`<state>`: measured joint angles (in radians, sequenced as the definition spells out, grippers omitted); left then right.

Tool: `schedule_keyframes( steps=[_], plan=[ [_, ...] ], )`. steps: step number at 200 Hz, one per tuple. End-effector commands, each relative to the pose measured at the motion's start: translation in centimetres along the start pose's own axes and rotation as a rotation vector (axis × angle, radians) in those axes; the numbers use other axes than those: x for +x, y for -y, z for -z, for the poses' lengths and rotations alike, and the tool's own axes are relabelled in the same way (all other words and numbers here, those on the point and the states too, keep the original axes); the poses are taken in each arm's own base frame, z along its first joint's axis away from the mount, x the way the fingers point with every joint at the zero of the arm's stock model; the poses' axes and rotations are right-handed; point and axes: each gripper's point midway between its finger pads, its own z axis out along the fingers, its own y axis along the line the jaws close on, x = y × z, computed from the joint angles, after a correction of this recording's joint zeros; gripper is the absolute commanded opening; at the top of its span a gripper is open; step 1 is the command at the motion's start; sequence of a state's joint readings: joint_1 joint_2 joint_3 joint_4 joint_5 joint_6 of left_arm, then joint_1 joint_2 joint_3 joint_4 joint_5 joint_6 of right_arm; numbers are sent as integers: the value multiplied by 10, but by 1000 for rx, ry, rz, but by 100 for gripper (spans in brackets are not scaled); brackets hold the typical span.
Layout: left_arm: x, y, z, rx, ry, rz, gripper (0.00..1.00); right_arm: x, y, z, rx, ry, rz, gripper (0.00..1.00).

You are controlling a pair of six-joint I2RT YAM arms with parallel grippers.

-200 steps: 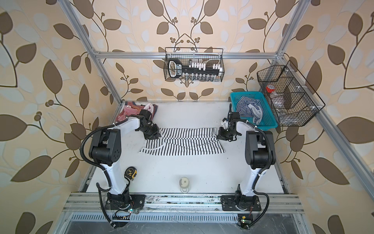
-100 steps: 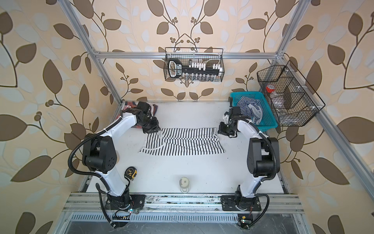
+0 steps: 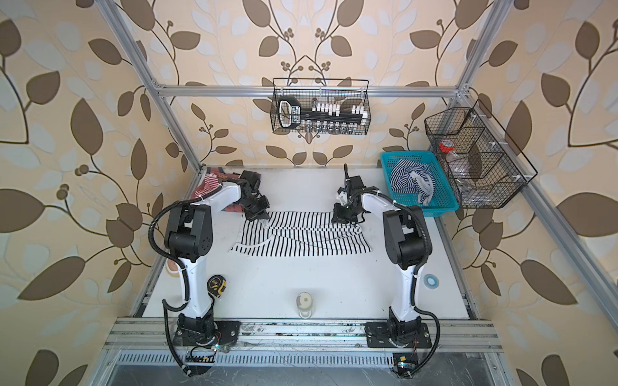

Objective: Fold and stack tank tops
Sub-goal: Rotate the tank top at the center of the table.

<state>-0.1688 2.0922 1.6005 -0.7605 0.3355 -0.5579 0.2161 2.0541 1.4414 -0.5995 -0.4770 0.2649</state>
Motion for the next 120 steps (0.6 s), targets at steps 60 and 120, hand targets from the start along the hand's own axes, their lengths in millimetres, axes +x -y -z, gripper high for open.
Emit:
schedule_keyframes(
  steps=[60,120],
  plan=[
    [5,-17,-29,-40,-56,44,2,47,64,4,59,-36,-122,0],
    [-12,3,-59,-61,-75,19,0,94,72,20,121,-92,-172,0]
  ],
)
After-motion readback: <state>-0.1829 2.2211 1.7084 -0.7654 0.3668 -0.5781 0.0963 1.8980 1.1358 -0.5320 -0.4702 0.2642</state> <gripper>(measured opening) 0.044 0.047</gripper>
